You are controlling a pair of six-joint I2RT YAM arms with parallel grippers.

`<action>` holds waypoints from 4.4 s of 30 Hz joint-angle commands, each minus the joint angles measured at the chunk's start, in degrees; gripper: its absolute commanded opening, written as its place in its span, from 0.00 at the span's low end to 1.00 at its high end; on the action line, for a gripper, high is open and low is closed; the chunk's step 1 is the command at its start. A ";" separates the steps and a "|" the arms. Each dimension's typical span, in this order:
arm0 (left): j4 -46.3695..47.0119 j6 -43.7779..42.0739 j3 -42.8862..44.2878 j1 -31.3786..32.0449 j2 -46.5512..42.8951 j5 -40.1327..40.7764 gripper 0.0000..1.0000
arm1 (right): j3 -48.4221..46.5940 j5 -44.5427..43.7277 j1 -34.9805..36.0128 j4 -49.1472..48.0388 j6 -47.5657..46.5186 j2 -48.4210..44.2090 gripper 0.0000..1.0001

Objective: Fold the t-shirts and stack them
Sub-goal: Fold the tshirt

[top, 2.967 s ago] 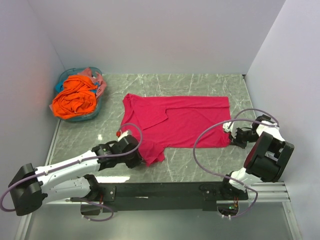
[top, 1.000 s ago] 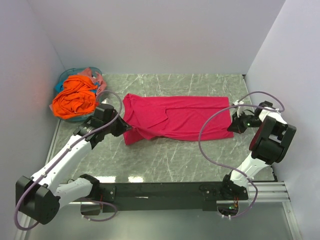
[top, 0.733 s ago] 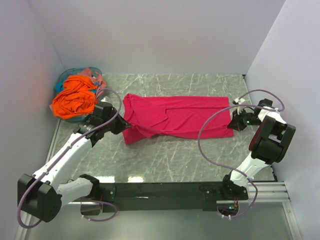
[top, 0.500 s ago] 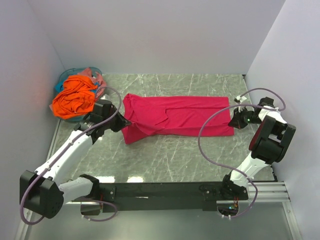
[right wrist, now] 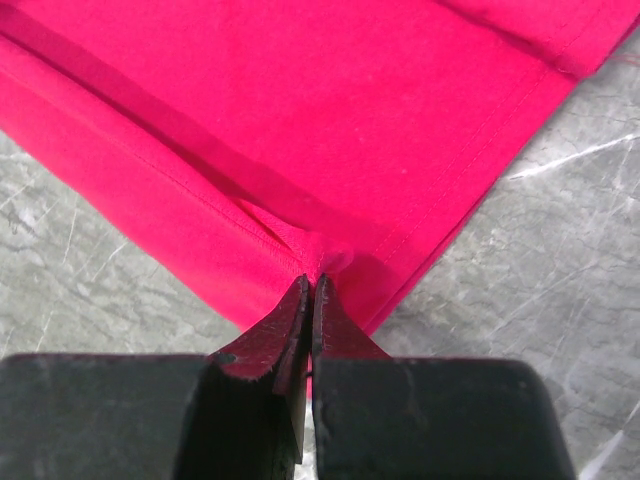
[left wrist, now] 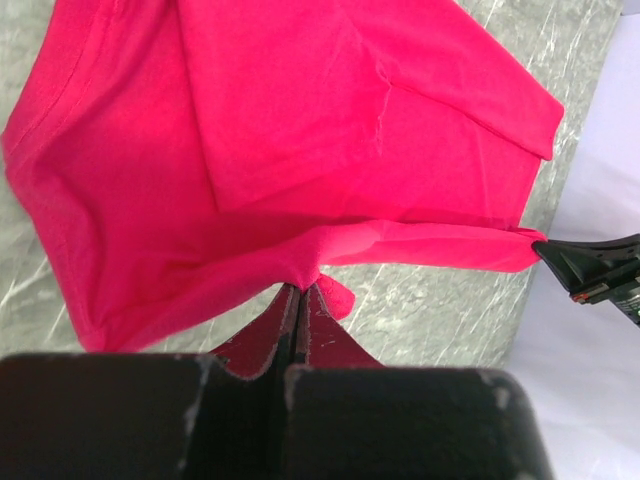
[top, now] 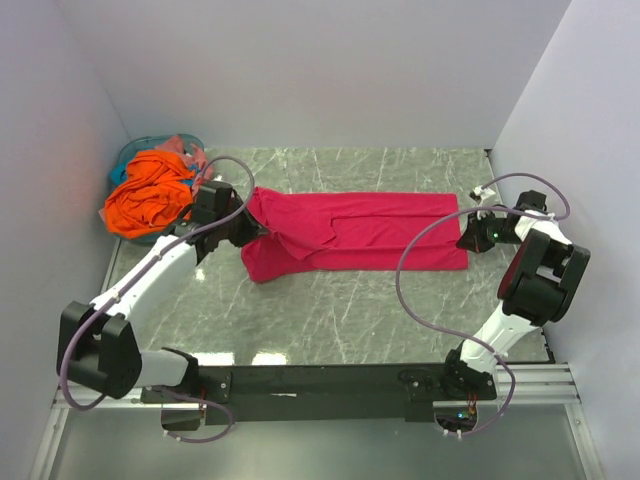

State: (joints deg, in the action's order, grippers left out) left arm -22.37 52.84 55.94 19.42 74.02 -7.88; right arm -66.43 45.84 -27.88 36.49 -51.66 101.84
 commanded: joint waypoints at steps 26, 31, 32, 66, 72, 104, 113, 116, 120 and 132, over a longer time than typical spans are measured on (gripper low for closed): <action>3.56 -4.76 12.87 -0.26 13.17 -4.69 0.00 | -2.47 -6.20 1.95 -7.84 8.33 3.71 0.00; 3.82 -4.85 13.93 -0.26 13.96 -5.04 0.00 | -2.56 -6.38 1.95 -8.54 9.21 3.80 0.00; 3.74 -5.02 14.10 -0.26 14.13 -4.95 0.00 | -2.56 -6.30 2.04 -8.71 9.47 3.72 0.00; 1.11 -9.41 25.26 -0.79 25.73 -6.71 0.00 | -3.44 -12.27 5.20 -16.27 20.19 0.73 0.46; 0.66 -12.05 27.81 -0.79 28.46 -7.76 0.00 | -1.51 -9.82 5.20 -15.75 20.02 -4.89 0.50; -10.76 -27.97 54.09 -1.57 51.66 -15.15 0.00 | 2.71 -2.43 5.38 -14.17 18.35 -8.33 0.53; -9.80 -26.30 58.40 -3.25 56.85 -16.29 0.01 | 3.50 -2.60 6.34 -13.73 17.65 -9.64 0.54; -8.40 -24.45 58.23 -4.21 58.34 -17.77 0.29 | 4.82 -4.71 8.10 -14.34 16.94 -11.22 0.54; -6.37 -23.05 59.98 -5.09 59.92 -18.49 0.47 | 5.52 -5.06 10.73 -13.56 16.07 -13.42 0.54; 9.54 -26.91 41.73 -8.43 26.24 -0.31 0.83 | 3.78 -6.02 34.34 -10.92 12.10 -17.74 0.54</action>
State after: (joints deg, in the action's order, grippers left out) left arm -21.39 28.01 101.45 11.88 115.13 -15.05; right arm -60.07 40.25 0.21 24.56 -38.89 84.84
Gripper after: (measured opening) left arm 0.807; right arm 0.540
